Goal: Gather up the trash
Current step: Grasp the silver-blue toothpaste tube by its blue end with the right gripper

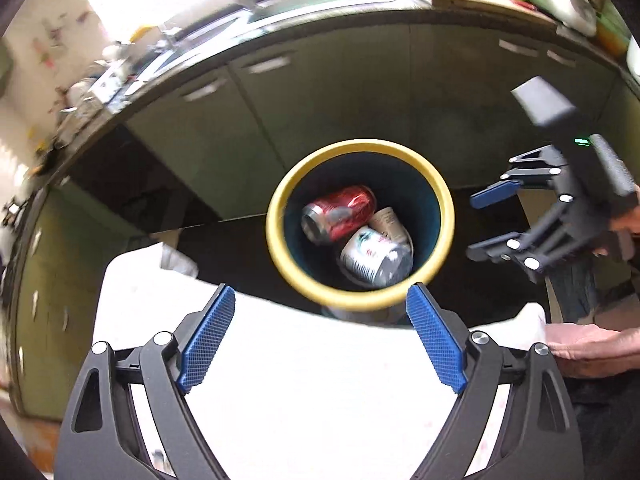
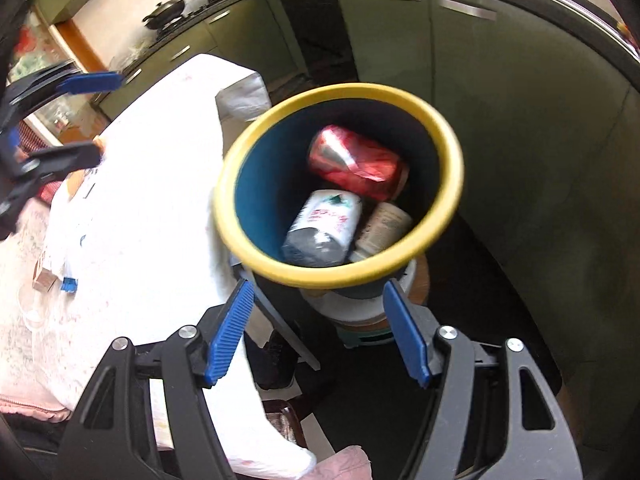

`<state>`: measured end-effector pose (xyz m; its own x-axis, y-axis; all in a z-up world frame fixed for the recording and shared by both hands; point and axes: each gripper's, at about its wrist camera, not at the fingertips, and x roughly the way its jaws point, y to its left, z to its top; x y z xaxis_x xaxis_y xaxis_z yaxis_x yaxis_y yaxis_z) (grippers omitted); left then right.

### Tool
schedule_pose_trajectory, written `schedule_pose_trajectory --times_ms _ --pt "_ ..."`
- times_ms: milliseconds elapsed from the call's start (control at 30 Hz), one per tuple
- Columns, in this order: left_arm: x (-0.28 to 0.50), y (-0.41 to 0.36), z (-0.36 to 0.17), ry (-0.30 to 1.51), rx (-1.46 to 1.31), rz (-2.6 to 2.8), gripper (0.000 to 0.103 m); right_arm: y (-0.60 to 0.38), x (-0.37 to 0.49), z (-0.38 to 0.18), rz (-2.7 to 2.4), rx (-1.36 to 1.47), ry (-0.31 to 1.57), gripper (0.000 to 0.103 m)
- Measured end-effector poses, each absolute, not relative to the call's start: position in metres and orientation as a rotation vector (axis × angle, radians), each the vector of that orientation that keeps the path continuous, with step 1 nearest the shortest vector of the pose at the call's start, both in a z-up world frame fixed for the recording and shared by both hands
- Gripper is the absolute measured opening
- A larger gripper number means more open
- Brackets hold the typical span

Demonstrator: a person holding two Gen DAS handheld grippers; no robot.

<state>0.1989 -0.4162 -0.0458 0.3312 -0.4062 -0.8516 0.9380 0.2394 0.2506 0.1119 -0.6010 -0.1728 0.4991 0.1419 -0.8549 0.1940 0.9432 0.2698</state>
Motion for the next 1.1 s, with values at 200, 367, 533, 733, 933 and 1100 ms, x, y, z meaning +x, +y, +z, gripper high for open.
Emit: schedule_pose_trajectory --times_ms 200,367,533,733,933,1100 --pt "0.183 -0.313 -0.015 0.774 0.726 -0.909 0.093 -0.561 0.127 -0.166 0.036 0.287 1.078 0.064" --pt "0.162 -0.222 -0.006 0.763 0.607 -0.729 0.098 -0.498 0.153 -0.153 0.172 0.196 1.095 0.064" --pt "0.152 -0.138 -0.014 0.768 0.506 -0.57 0.098 -0.431 0.185 -0.134 0.318 0.176 1.092 0.064" --pt "0.128 -0.061 -0.034 0.801 0.36 -0.496 0.098 -0.353 0.208 -0.121 0.415 0.15 1.108 0.06" --pt "0.119 -0.028 -0.044 0.778 0.245 -0.437 0.098 -0.307 0.224 -0.144 0.359 0.052 1.156 0.057" --pt "0.118 -0.009 -0.055 0.777 0.204 -0.422 0.098 -0.29 0.225 -0.149 0.3 -0.019 1.14 0.046"
